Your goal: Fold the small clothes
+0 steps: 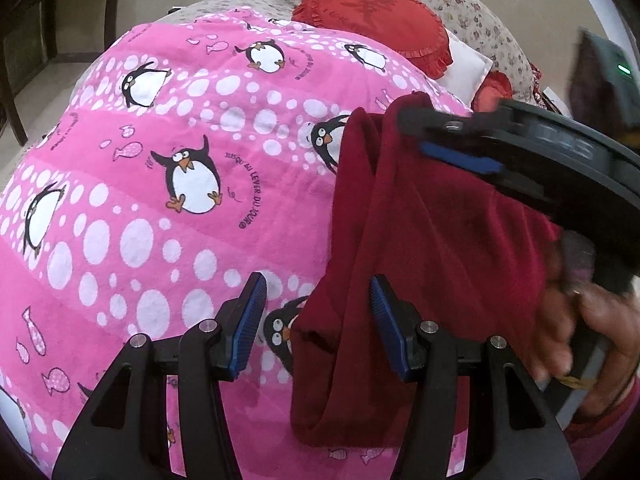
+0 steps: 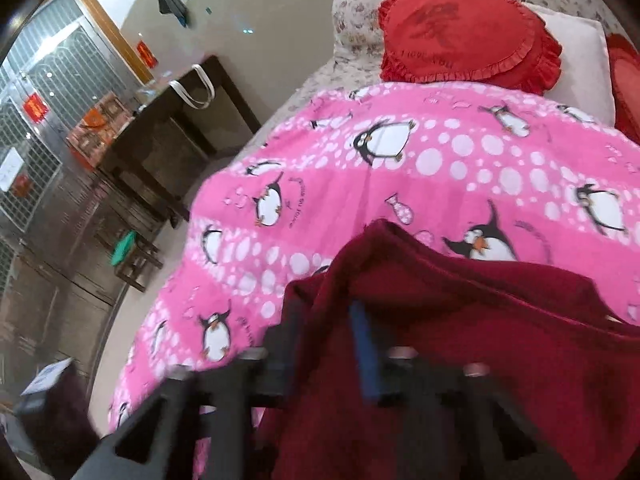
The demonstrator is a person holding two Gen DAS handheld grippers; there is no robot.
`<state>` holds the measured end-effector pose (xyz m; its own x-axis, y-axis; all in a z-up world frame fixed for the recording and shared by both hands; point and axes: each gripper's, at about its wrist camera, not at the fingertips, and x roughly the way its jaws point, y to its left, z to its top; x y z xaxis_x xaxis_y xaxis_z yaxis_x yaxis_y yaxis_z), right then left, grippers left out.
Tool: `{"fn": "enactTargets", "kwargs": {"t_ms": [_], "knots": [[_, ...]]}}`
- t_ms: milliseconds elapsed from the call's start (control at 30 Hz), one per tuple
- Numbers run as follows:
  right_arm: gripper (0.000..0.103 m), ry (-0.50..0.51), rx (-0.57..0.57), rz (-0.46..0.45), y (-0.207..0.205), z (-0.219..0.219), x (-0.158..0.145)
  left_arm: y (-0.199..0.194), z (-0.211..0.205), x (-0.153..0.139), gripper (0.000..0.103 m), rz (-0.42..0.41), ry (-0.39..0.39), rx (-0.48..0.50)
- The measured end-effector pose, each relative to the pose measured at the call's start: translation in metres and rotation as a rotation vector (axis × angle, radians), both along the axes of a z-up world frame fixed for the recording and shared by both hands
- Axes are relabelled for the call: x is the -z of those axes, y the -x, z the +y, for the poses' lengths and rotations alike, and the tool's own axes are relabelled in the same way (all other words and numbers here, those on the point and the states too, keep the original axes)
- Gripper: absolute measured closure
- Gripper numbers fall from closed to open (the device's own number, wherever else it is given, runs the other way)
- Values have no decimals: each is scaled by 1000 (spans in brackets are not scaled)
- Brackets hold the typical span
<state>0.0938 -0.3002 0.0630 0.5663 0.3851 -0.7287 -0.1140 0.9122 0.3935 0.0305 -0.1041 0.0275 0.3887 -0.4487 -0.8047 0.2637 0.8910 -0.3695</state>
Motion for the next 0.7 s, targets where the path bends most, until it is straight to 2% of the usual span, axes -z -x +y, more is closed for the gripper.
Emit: {"fn": "enactTargets", "kwargs": {"t_ms": [100,300,433,567,667,700], "knots": [[66,49,15,-38,8,-6,-7,-1,-3,1,49,1,2,-4],[67,89,67,24,-16,-11,20,-1,-5,4,46,1,-8,-6],[67,118,51,36,-22,-8,16,-2,-6,6,41,11,1,-6],[66,68,58,90,-12,-15,10,0,-3,8,36,14,27,-8],[55,42,42,124,-5,-8,10,4,0,11,34,26,67,-11],[48,48,32,133,-5,-2,10,5,2,11,33,29,80,-11]]}}
